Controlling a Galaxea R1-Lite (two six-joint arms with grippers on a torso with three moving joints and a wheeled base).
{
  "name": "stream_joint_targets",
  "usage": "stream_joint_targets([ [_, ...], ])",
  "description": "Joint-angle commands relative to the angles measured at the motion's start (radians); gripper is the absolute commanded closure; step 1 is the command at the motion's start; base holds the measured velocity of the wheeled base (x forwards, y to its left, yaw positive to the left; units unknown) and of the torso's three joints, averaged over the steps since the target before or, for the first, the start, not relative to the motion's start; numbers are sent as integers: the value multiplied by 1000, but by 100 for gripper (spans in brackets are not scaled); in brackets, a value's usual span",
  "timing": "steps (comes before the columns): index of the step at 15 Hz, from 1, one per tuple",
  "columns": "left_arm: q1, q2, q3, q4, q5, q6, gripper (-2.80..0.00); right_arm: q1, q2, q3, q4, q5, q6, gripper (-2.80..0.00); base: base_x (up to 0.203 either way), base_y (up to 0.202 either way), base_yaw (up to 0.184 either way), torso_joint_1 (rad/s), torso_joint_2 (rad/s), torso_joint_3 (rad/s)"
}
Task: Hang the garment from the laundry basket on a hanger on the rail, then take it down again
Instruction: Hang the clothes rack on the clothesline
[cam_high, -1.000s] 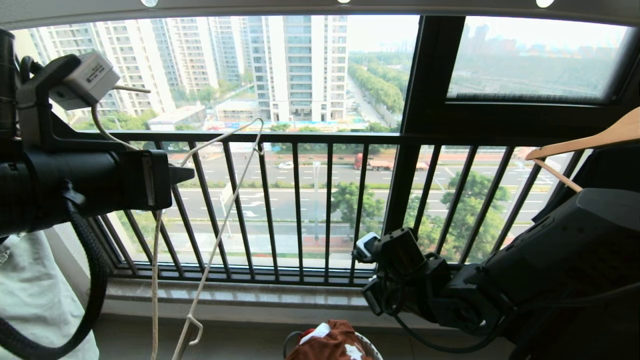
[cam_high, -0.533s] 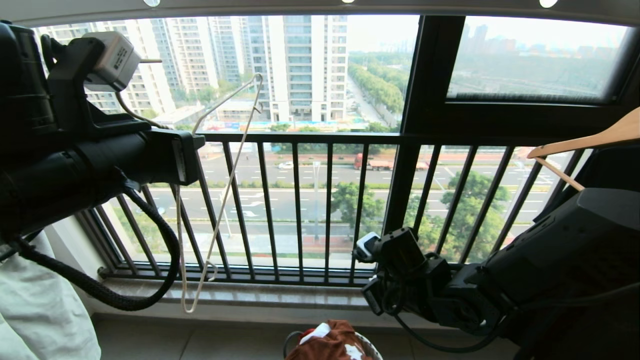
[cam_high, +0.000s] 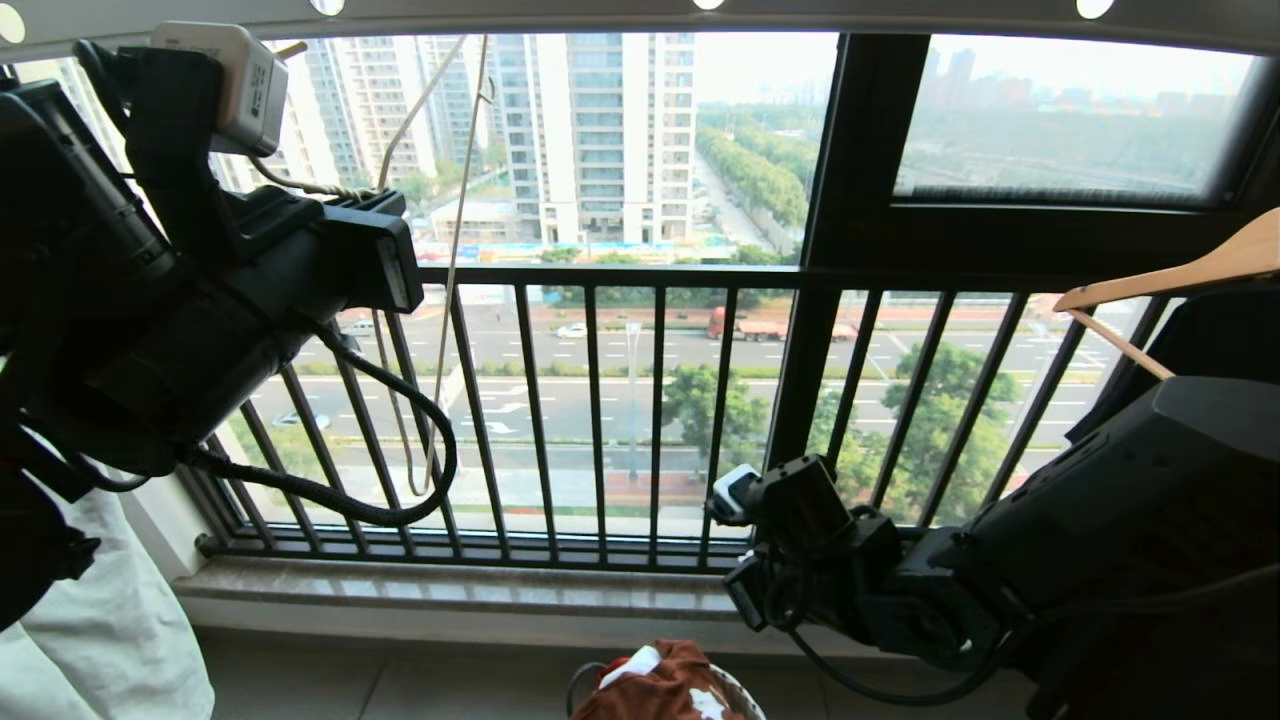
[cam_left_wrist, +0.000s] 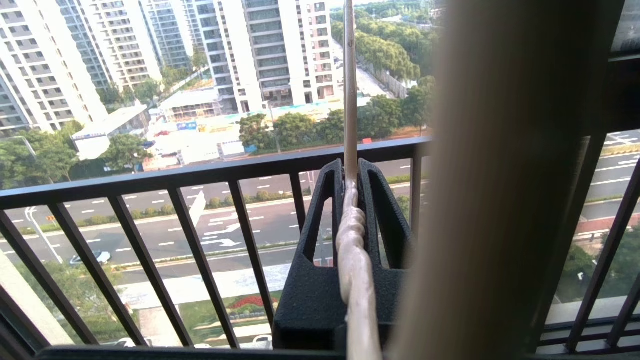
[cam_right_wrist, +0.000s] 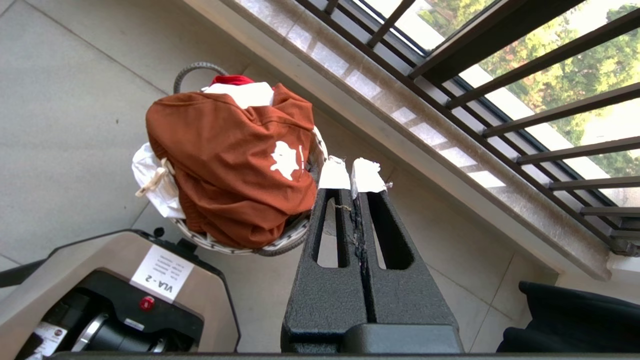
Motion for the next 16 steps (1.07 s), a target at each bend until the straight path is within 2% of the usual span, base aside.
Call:
stream_joint_targets([
  [1,1,36,-38,-22,6,8,0,1,7,0,-4,-1,-1,0,0,0,0,0,0,0],
  [5,-1,44,-57,-26,7,48,0,1,13,0,-4,-1,-1,0,0,0,0,0,0,0],
  [8,0,48,4,-120,9,65,0,1,13,0,-4,-1,-1,0,0,0,0,0,0,0],
  [11,-1,69,84,-302,6,143,0,1,13,0,-4,-1,-1,0,0,0,0,0,0,0],
  [13,-1,59,91,-270,11,139,0,2,13,0,-4,-1,-1,0,0,0,0,0,0,0],
  [14,0,36,88,-215,11,128,0,2,13,0,-4,-1,-1,0,0,0,0,0,0,0],
  [16,0,-42,63,20,6,73,0,2,10,0,-4,-1,-1,0,0,0,0,0,0,0],
])
